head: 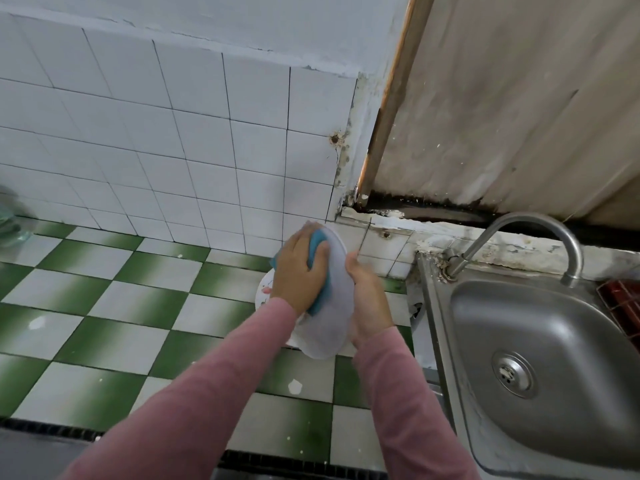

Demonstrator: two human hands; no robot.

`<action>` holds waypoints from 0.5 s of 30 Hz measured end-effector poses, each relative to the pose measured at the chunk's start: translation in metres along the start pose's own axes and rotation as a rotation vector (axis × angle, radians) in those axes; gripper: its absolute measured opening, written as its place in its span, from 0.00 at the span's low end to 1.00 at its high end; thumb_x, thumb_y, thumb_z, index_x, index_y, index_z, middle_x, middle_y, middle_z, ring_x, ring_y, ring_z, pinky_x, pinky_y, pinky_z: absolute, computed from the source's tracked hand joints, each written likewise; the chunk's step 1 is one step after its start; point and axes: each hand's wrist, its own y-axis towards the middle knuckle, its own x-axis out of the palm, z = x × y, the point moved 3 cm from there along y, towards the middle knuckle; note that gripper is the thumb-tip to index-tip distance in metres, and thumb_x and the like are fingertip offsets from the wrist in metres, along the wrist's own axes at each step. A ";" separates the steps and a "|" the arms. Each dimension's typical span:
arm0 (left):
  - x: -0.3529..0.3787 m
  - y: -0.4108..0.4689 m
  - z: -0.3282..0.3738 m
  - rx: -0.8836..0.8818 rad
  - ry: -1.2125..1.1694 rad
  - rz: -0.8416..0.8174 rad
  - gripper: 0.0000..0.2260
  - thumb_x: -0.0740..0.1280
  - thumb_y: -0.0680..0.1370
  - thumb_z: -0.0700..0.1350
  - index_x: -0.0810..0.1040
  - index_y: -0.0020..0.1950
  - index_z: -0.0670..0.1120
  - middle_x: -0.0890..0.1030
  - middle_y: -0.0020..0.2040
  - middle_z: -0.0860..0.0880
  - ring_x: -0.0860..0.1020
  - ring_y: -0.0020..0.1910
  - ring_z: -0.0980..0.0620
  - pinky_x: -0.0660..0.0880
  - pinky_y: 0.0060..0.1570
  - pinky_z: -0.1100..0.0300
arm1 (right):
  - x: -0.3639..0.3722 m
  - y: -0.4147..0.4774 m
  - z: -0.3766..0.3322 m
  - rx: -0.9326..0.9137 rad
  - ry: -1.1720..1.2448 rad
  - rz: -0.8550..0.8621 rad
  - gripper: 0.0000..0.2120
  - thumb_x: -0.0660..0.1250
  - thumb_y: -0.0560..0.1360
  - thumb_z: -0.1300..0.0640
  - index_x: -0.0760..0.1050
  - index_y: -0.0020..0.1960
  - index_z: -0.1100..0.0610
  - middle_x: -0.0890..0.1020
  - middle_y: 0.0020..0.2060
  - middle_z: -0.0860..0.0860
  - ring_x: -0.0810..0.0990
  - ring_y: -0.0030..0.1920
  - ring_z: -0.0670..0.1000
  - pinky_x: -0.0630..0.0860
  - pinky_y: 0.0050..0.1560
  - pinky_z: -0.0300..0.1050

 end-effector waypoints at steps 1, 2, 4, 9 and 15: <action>-0.003 0.007 -0.004 -0.108 -0.061 -0.009 0.21 0.58 0.83 0.53 0.67 0.75 0.48 0.70 0.73 0.50 0.67 0.72 0.52 0.62 0.74 0.53 | -0.005 0.001 0.001 0.001 -0.001 0.001 0.19 0.61 0.82 0.47 0.81 0.59 0.60 0.84 0.54 0.63 0.82 0.57 0.65 0.75 0.63 0.67; -0.007 0.012 -0.008 -0.201 -0.120 -0.017 0.21 0.58 0.83 0.53 0.68 0.74 0.48 0.71 0.72 0.50 0.68 0.71 0.51 0.62 0.73 0.52 | -0.008 0.000 0.000 -0.002 0.006 -0.006 0.18 0.60 0.83 0.48 0.80 0.59 0.61 0.84 0.54 0.62 0.82 0.57 0.65 0.75 0.63 0.66; -0.015 0.018 -0.021 -0.382 -0.232 -0.013 0.21 0.58 0.82 0.56 0.71 0.72 0.49 0.75 0.69 0.48 0.72 0.67 0.48 0.66 0.71 0.49 | -0.013 -0.004 -0.005 -0.021 0.052 -0.004 0.19 0.61 0.81 0.47 0.79 0.61 0.61 0.84 0.55 0.61 0.82 0.58 0.64 0.75 0.65 0.64; -0.017 -0.005 -0.050 -0.582 -0.445 0.044 0.31 0.56 0.76 0.66 0.72 0.70 0.46 0.77 0.65 0.43 0.74 0.65 0.42 0.68 0.69 0.44 | -0.008 -0.013 -0.019 -0.093 0.311 0.047 0.18 0.56 0.84 0.46 0.79 0.58 0.56 0.87 0.50 0.52 0.86 0.48 0.52 0.80 0.47 0.49; -0.018 -0.055 -0.037 0.004 -0.193 -0.009 0.30 0.54 0.80 0.61 0.55 0.80 0.51 0.59 0.79 0.54 0.56 0.77 0.58 0.54 0.75 0.62 | 0.010 -0.004 -0.006 -0.100 0.455 0.186 0.24 0.58 0.82 0.42 0.73 0.71 0.57 0.80 0.65 0.58 0.76 0.67 0.61 0.72 0.68 0.60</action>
